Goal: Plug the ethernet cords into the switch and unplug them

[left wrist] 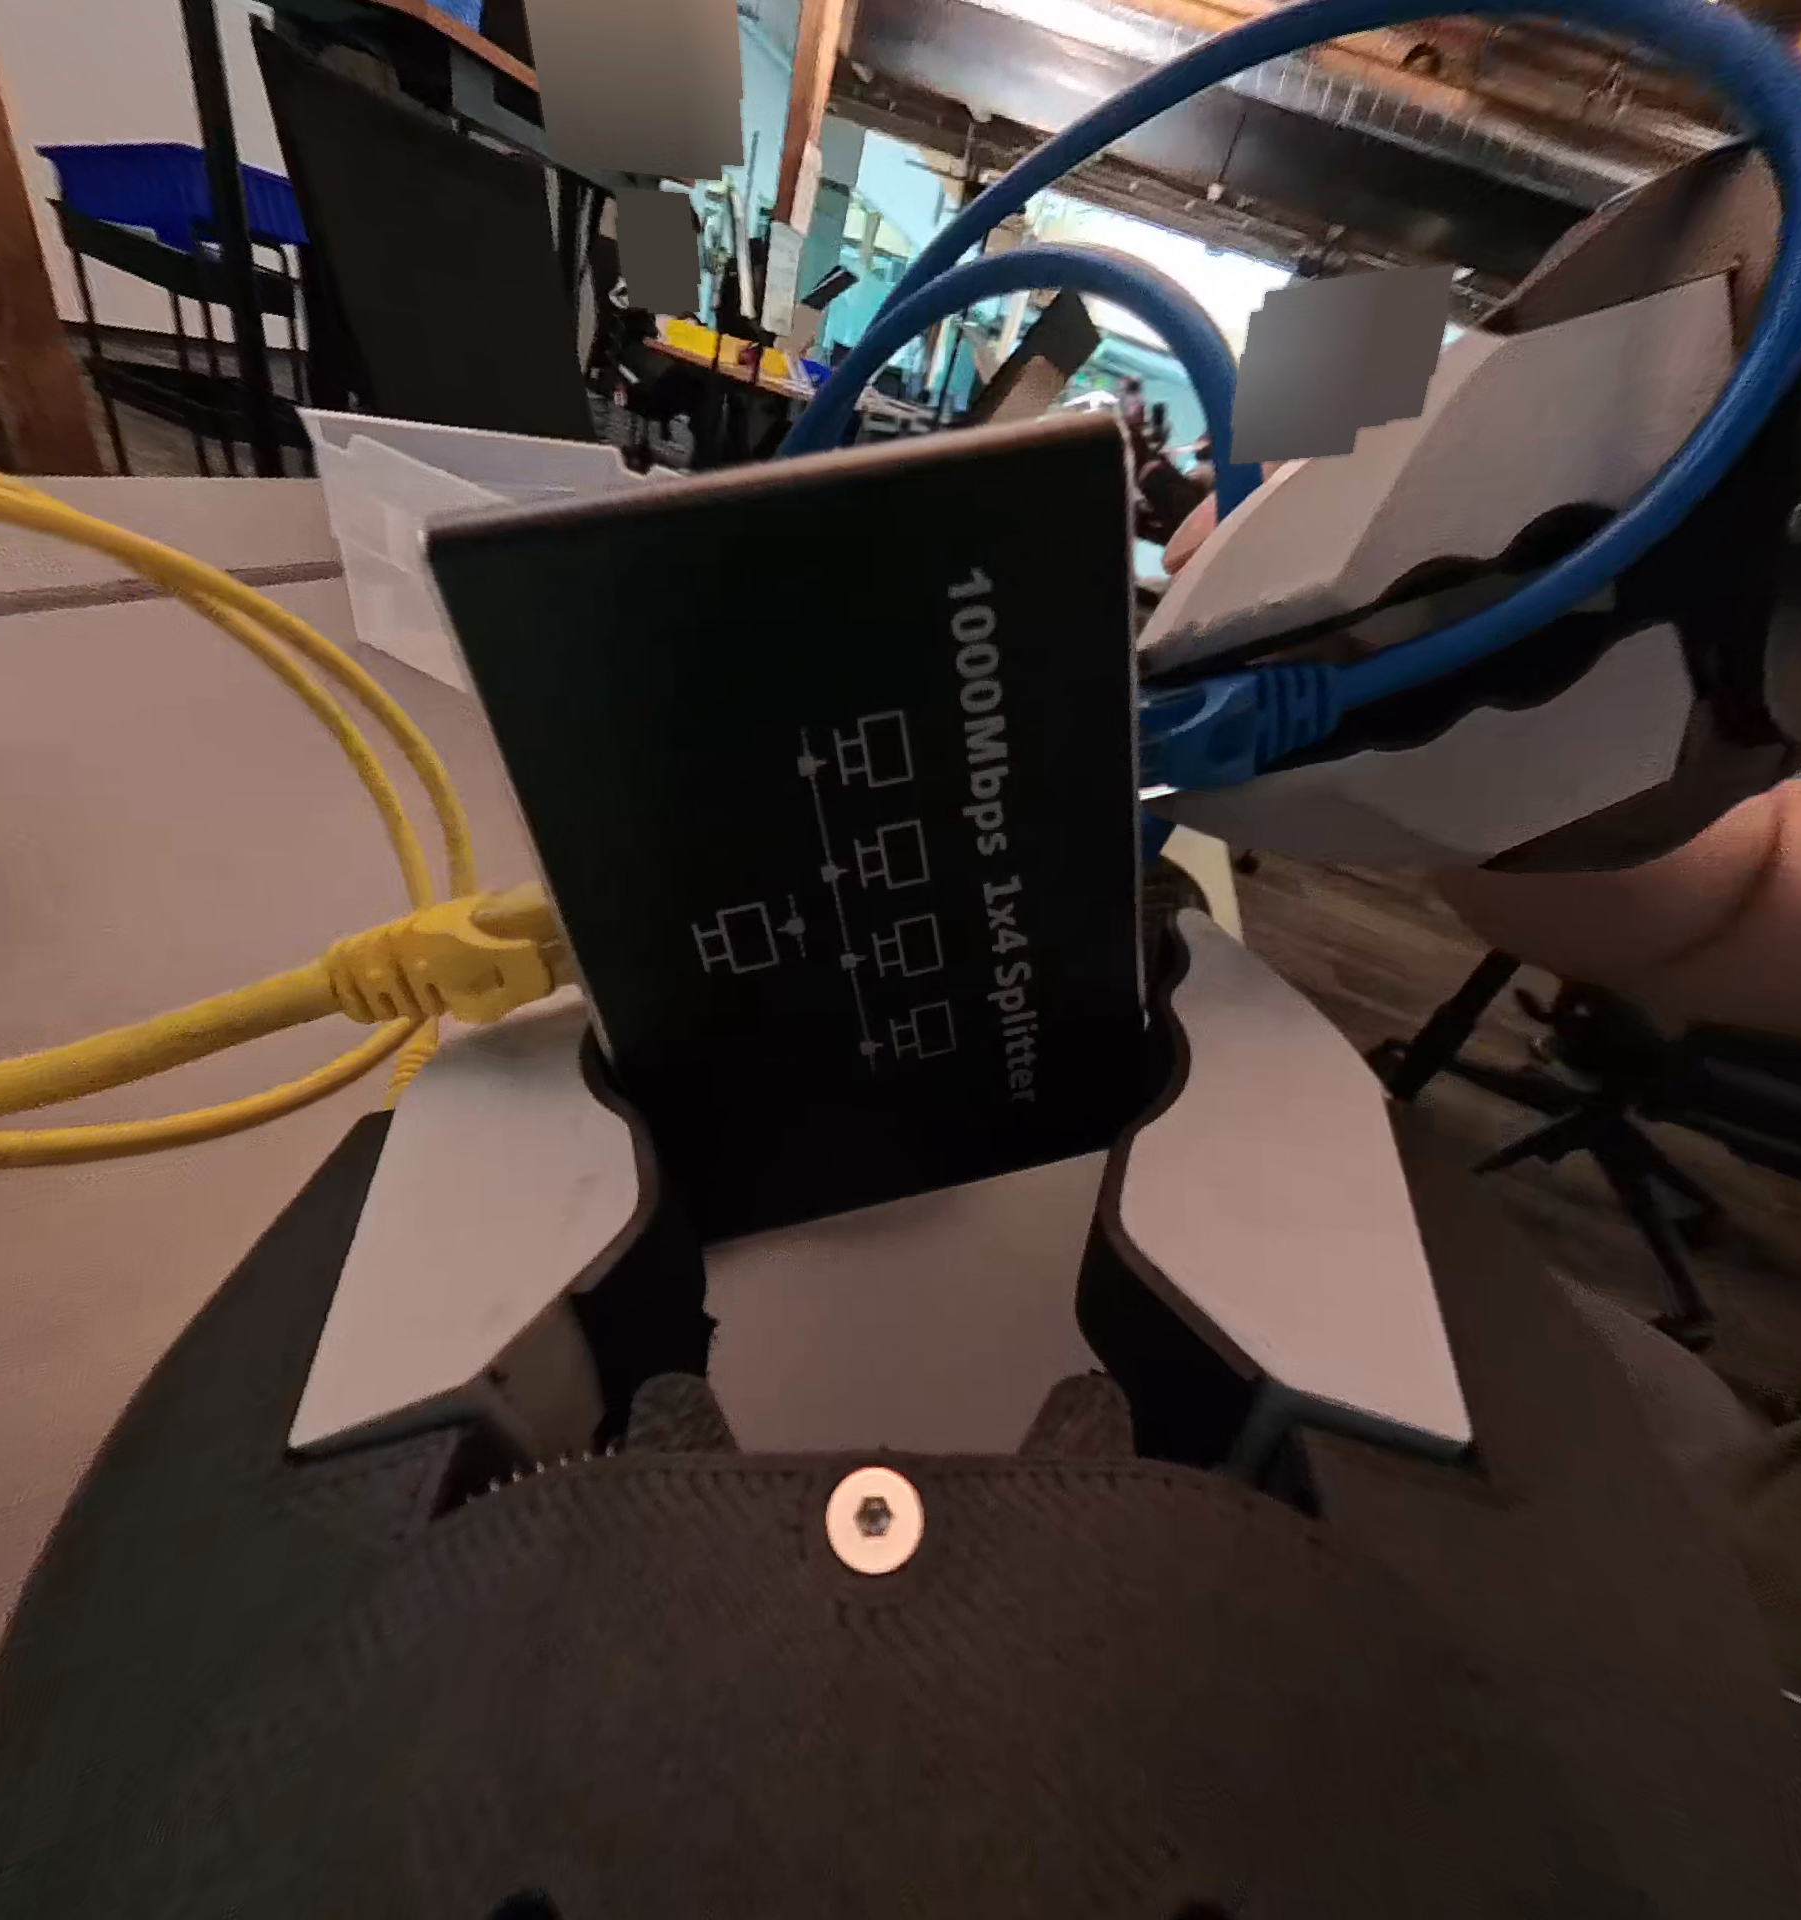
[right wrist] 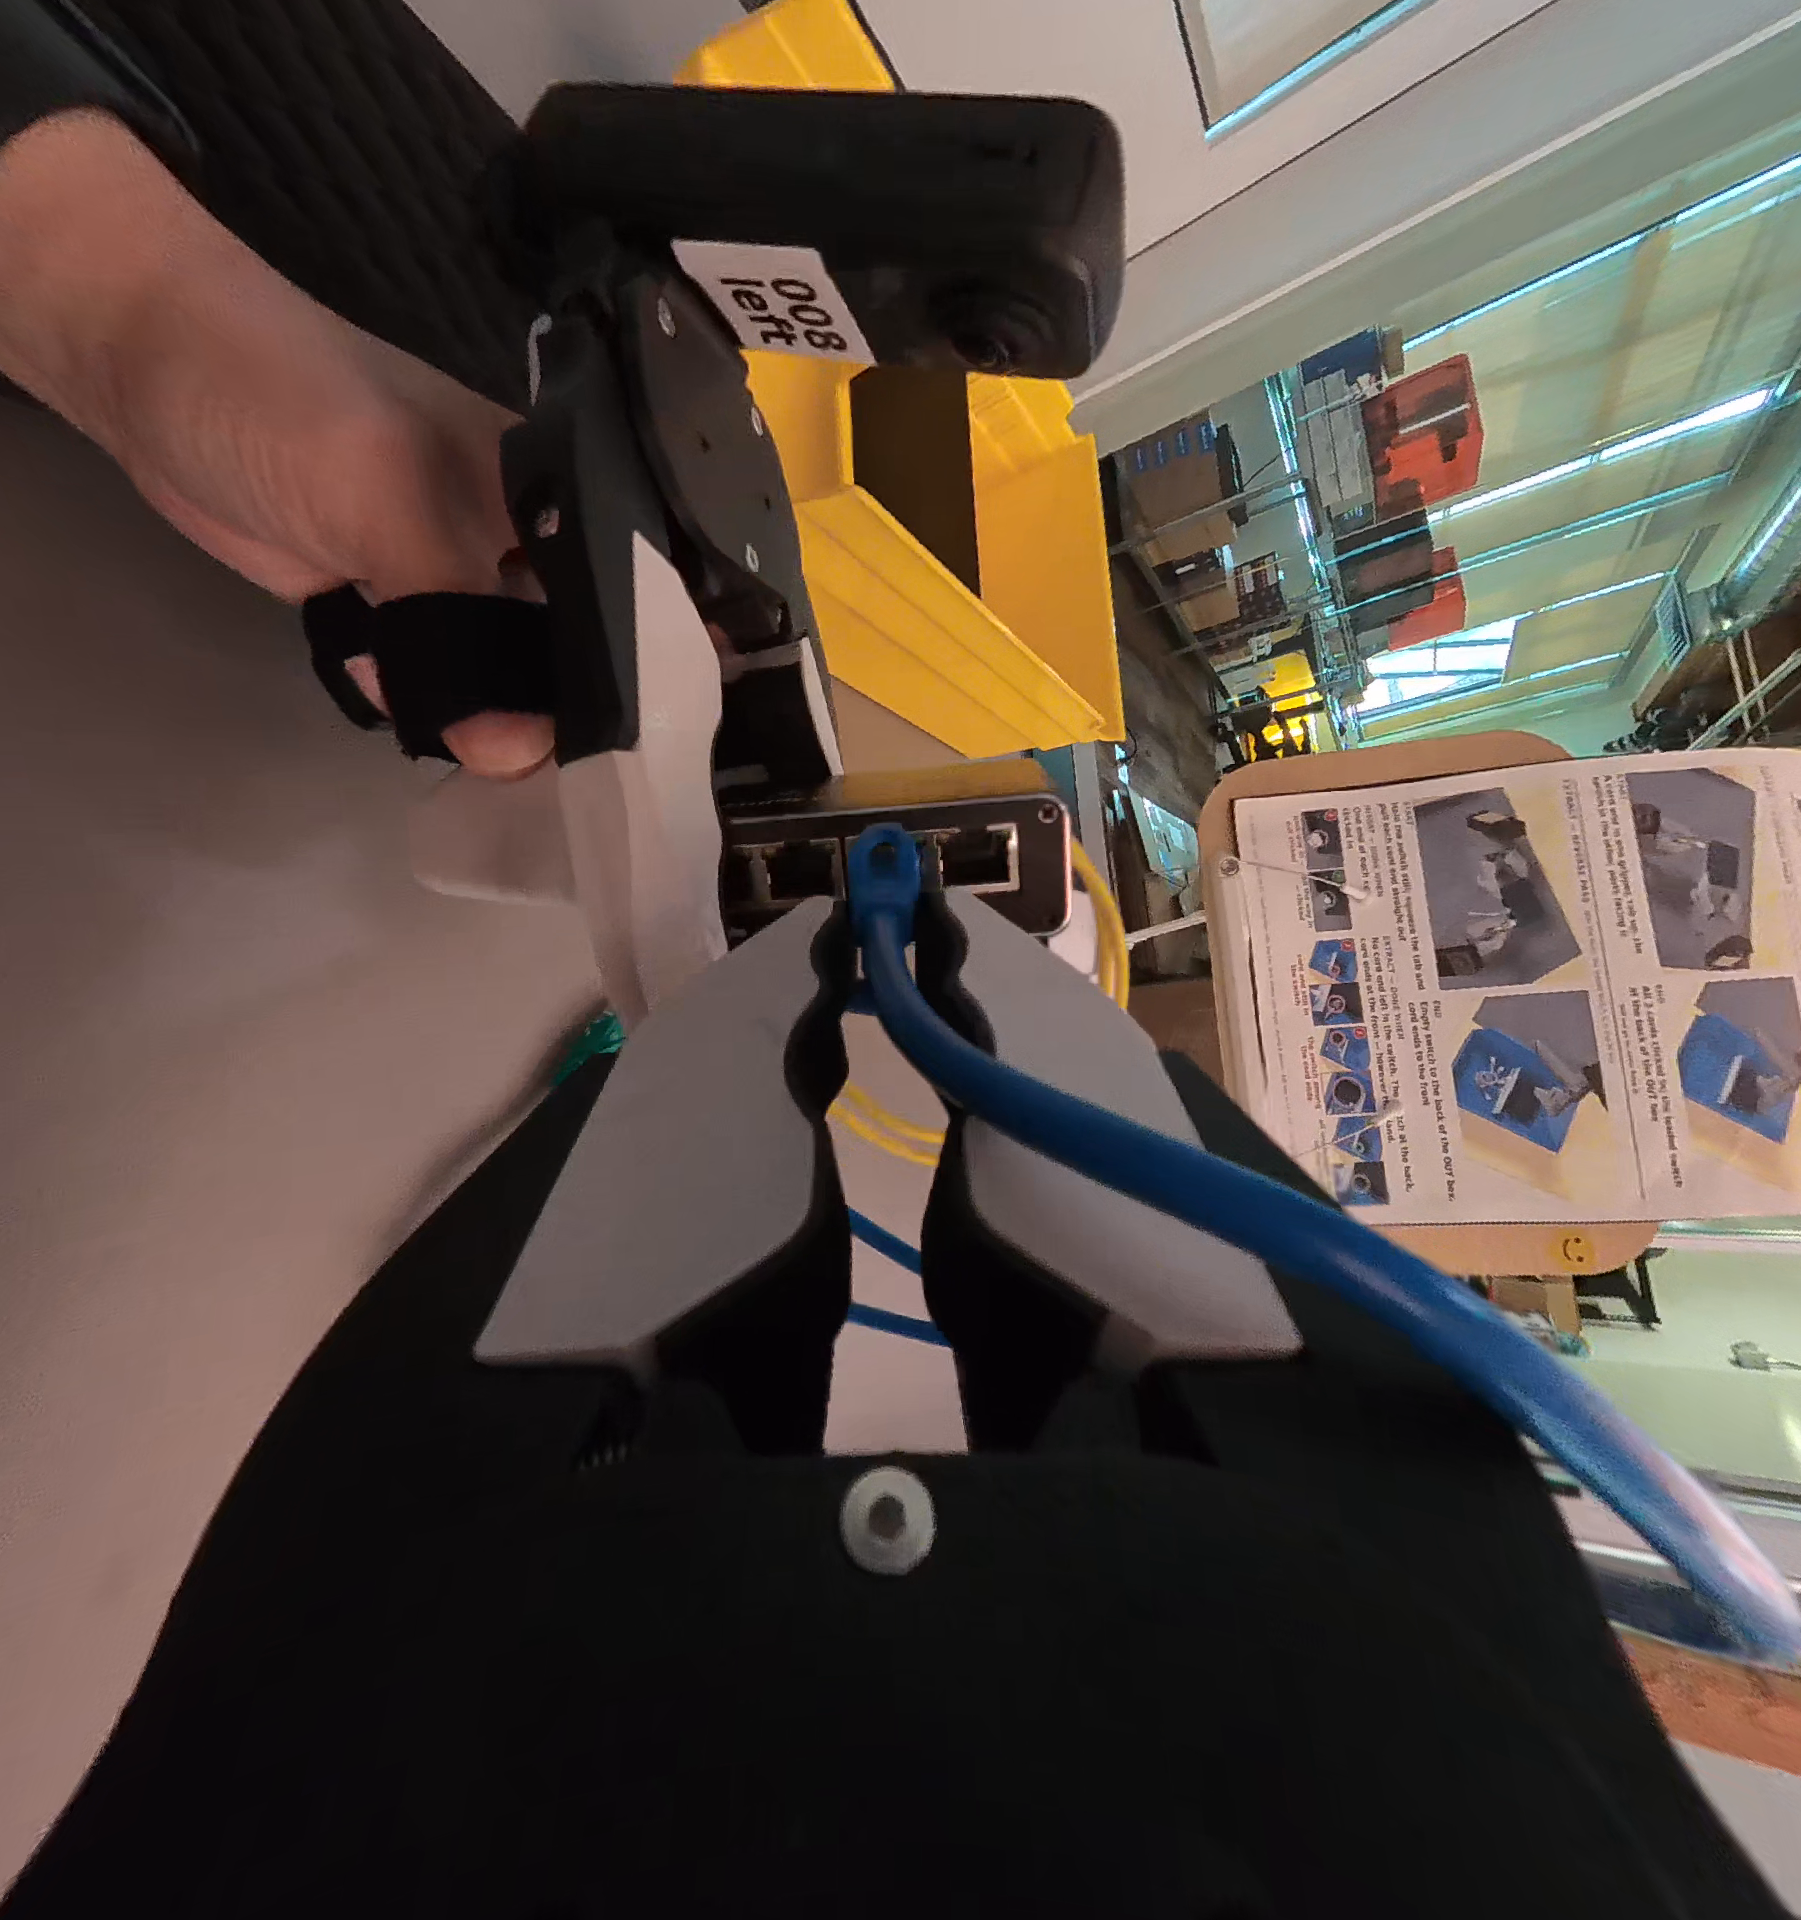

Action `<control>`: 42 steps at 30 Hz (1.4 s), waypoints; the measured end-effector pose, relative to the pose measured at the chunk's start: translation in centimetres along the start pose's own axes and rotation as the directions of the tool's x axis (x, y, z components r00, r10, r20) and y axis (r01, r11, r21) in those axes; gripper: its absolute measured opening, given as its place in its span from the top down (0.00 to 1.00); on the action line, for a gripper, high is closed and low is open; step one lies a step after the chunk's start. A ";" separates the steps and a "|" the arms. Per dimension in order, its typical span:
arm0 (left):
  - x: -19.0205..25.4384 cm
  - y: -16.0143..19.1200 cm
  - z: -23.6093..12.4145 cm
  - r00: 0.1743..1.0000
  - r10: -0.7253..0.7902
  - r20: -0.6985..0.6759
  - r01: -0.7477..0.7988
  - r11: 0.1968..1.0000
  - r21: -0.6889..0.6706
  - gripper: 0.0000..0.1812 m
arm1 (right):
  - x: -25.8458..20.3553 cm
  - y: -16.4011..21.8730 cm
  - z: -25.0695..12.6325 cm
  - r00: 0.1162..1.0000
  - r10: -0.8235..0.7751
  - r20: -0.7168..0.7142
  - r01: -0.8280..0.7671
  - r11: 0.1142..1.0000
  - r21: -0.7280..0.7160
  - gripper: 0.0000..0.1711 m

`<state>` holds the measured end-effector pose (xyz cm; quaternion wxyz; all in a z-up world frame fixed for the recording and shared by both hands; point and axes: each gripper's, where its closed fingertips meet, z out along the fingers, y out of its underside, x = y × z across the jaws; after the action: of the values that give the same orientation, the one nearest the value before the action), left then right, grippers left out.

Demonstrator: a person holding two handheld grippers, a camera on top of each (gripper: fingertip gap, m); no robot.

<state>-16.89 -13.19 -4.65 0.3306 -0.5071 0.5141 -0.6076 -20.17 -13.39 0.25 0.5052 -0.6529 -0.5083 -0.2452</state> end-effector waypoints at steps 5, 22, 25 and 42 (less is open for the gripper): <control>-0.7 0.5 0.1 0.998 0.028 0.062 -0.026 0.999 -0.037 0.49 | -0.3 0.8 0.3 1.000 0.013 -0.017 -0.013 1.000 -0.021 0.92; -4.6 0.0 -2.2 0.960 0.077 0.268 -0.053 0.994 -0.098 0.49 | -2.4 4.8 -0.1 0.916 0.401 0.009 -0.401 0.914 0.059 0.92; -4.0 -0.7 -3.3 0.963 0.101 0.251 -0.073 0.990 -0.120 0.49 | -4.4 5.9 -2.5 0.890 0.455 0.036 -0.457 0.887 0.072 0.92; -1.9 1.6 -9.7 0.984 0.169 -0.063 -0.179 0.862 -0.474 0.49 | -0.2 10.0 -6.6 0.507 0.817 0.275 -0.858 0.448 0.251 0.91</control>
<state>-25.90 -9.04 -6.30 0.2439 -0.5187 0.6948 -0.4343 -9.90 -19.17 -1.62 0.6391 -0.7274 -0.1828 0.1703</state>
